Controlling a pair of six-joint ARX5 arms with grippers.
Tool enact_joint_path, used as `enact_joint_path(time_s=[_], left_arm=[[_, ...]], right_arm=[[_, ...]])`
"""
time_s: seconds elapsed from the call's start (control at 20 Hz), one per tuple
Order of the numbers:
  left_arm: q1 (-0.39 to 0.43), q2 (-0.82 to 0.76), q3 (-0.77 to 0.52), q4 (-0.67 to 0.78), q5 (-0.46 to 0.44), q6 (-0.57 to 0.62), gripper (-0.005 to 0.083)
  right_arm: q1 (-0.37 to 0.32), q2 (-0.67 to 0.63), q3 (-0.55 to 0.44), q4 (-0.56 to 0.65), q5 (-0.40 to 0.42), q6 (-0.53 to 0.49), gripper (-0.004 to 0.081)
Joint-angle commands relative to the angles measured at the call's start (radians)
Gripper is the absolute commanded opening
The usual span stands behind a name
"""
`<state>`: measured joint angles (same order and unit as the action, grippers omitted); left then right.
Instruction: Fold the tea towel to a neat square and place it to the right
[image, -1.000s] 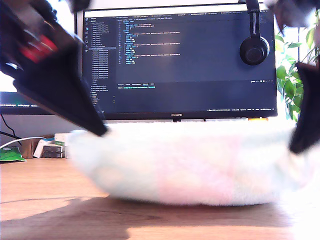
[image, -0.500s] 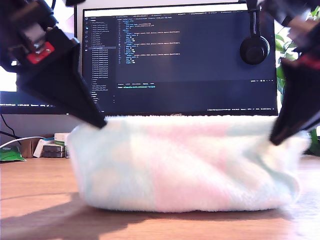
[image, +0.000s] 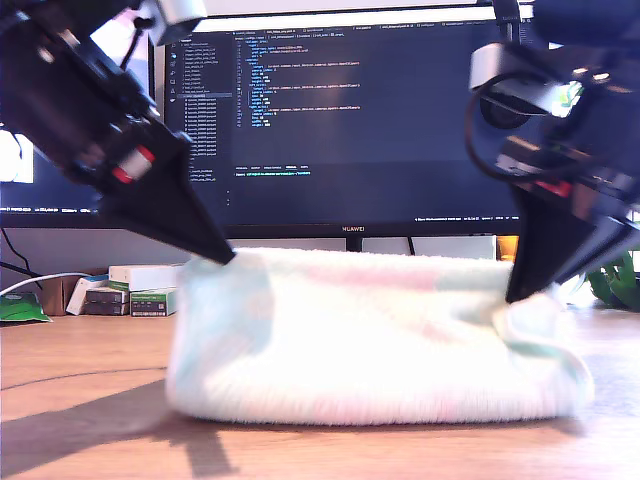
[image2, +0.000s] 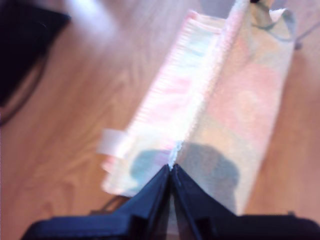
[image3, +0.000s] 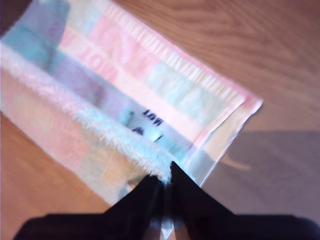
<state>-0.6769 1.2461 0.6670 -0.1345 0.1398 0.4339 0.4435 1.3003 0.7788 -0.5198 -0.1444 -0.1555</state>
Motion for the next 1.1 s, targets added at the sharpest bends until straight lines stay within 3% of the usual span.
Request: enact_joint_path(time_s=[0.0,0.4,0.8,1.05], left_arm=[[0.039,0.041,-0.035,0.013,-0.017,0.014,-0.0019],[0.102,0.194,-0.035,0.155,0.010,0.030,-0.0019],[0.108,0.193,0.010,0.211,0.043,0.018,-0.0019],[0.138,0.203,0.029,0.224,0.111,-0.031,-0.0009]], right_arm=[[-0.035,0.036,0.019,-0.024,0.028,-0.029,-0.0011],[-0.052,0.152,0.037,0.030,0.072,-0.055,-0.0011],[-0.016,0.181,0.043,0.161,0.042,-0.055,-0.0011],[-0.010,0.181,0.043,0.127,0.049,-0.124,-0.0011]])
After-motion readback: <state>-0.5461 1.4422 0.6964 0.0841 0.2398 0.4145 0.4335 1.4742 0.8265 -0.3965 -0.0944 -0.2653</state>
